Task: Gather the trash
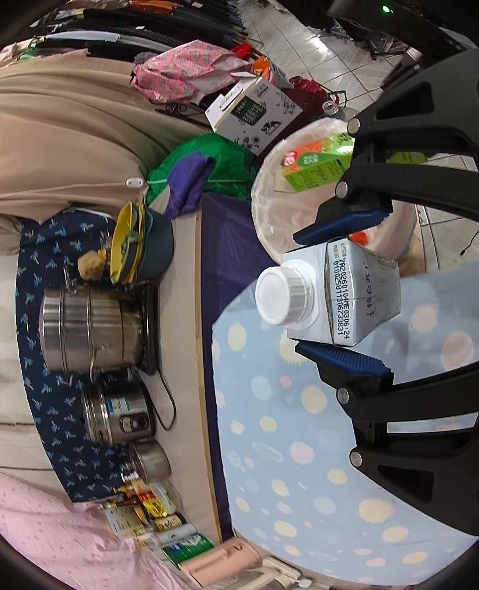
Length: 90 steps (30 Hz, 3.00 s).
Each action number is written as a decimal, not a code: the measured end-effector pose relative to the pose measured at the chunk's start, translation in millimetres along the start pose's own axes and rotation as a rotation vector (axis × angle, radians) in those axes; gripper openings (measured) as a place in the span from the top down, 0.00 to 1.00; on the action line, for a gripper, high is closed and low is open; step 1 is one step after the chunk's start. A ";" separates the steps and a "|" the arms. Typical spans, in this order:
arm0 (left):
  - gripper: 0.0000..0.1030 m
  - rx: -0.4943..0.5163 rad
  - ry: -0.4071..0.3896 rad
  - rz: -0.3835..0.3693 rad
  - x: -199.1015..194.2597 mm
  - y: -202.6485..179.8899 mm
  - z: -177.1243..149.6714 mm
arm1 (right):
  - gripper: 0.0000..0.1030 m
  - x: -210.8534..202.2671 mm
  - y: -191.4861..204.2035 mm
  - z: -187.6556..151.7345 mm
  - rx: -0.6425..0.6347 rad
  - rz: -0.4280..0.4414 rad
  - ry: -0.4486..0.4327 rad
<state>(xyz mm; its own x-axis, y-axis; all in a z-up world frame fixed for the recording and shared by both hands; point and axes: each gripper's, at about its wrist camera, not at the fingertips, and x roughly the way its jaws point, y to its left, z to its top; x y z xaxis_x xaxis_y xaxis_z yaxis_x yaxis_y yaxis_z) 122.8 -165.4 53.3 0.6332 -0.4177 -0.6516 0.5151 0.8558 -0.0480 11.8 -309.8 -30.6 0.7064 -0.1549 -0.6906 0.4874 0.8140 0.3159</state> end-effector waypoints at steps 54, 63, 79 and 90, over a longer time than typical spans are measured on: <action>0.18 0.048 0.018 -0.043 62.9 -57.9 -0.1 | 0.40 24.5 -35.6 22.3 0.100 -0.044 0.013; 0.15 0.036 0.010 0.021 42.4 -33.6 -8.4 | 0.36 10.6 -22.7 17.2 0.059 -0.050 0.003; 0.09 -0.029 0.054 0.151 11.5 16.7 -38.6 | 0.19 -22.1 26.7 -5.7 -0.072 -0.063 -0.012; 0.07 -0.047 0.072 0.212 1.8 39.1 -63.5 | 0.19 -24.0 43.1 -25.0 -0.118 -0.071 0.033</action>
<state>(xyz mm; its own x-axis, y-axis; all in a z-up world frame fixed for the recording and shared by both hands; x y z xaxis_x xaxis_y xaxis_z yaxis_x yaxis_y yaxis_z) 107.4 -113.3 2.2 0.6808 -0.2057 -0.7030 0.3467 0.9359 0.0619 3.0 -257.0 -16.7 0.6543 -0.1980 -0.7299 0.4708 0.8619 0.1882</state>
